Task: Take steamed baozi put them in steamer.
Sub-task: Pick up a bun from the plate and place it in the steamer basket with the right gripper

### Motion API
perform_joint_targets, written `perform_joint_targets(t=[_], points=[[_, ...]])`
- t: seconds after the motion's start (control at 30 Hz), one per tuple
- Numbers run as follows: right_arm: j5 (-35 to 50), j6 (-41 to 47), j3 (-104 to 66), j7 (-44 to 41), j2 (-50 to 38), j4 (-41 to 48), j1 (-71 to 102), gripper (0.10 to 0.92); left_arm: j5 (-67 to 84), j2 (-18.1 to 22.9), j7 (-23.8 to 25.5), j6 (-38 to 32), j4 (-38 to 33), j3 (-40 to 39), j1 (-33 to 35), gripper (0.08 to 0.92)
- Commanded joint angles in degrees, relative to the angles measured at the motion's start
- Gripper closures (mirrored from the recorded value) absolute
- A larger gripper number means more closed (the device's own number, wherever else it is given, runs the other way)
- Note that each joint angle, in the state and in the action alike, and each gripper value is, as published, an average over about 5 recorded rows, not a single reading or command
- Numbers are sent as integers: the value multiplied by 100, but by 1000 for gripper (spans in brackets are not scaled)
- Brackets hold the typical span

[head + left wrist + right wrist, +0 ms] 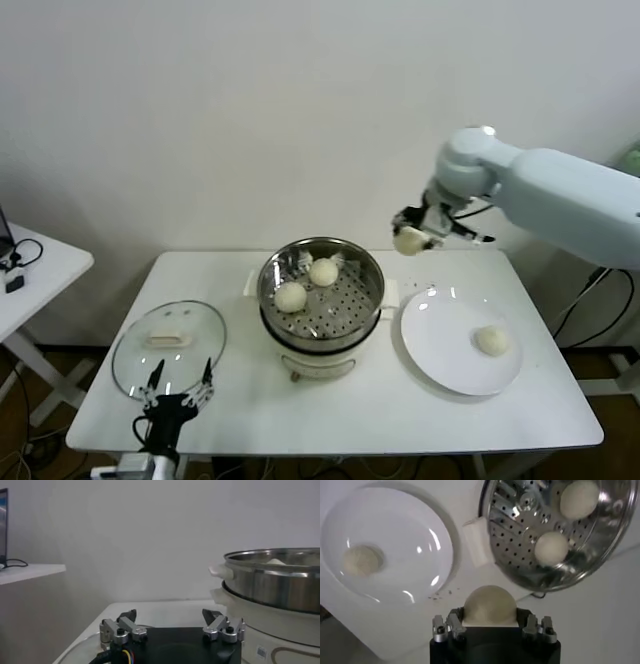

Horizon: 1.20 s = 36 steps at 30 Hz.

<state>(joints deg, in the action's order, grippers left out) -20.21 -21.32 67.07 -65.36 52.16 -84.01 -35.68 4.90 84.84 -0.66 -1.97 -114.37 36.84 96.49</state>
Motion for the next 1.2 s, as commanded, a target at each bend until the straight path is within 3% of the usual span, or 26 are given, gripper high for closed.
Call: perform_joint_targets(t=[0.03, 0.53, 1.2], points=[[-839, -484, -19, 82, 1291, -355, 418, 347, -24, -41, 42, -19, 42, 9, 58, 177], [-609, -957, 404, 100, 1945, -63, 665, 347, -23, -114, 79, -28, 169, 6, 127, 177], [-813, -1274, 611, 159, 1518, -457, 777, 347, 10, -57, 80, -61, 312, -19, 111, 177]])
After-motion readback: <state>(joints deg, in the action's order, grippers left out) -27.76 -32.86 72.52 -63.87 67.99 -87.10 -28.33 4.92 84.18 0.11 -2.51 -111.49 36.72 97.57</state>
